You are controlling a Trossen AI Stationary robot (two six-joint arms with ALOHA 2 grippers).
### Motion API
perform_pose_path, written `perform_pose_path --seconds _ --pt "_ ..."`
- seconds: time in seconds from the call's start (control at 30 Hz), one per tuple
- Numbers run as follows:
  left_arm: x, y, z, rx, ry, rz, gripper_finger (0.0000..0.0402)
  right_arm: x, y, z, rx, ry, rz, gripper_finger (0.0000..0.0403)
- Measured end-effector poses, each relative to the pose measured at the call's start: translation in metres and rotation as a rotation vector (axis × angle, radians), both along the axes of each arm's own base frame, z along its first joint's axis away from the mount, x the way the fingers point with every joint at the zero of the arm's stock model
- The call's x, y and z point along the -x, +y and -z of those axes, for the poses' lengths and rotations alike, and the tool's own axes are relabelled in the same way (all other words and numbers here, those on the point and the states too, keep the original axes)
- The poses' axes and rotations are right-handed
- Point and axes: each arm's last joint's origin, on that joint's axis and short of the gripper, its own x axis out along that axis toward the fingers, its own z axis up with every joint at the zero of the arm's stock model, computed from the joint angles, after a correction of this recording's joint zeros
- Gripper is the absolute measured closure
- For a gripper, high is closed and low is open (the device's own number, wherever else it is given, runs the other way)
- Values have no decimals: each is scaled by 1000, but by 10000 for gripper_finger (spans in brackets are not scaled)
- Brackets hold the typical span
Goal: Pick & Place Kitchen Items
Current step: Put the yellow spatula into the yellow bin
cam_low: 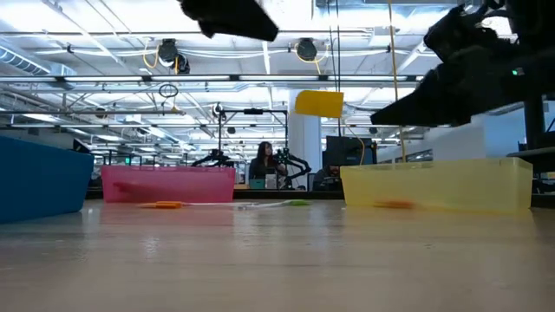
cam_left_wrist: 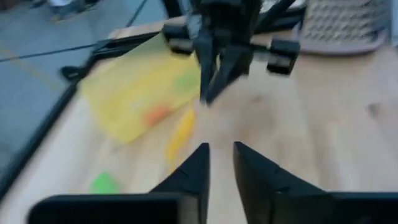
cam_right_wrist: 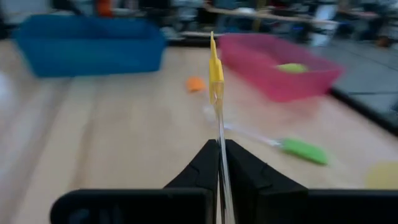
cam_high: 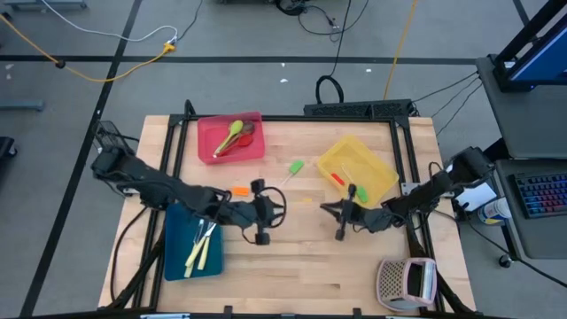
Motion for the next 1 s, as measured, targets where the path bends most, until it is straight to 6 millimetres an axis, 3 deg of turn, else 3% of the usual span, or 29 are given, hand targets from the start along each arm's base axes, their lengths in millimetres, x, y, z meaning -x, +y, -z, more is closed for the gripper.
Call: perform_pose_path --seconds 0.2,0.37,0.6,1.0 --pt "14 17 9 -63 185 -89 256 7 -26 -23 -30 -9 131 392" --pt "27 31 23 -41 368 -187 224 27 -57 -29 -121 67 337 392" --pt "36 45 30 0 485 -293 220 57 -82 -11 -280 248 596 392" --pt "36 49 30 29 494 -289 220 78 -96 24 -392 309 684 369"
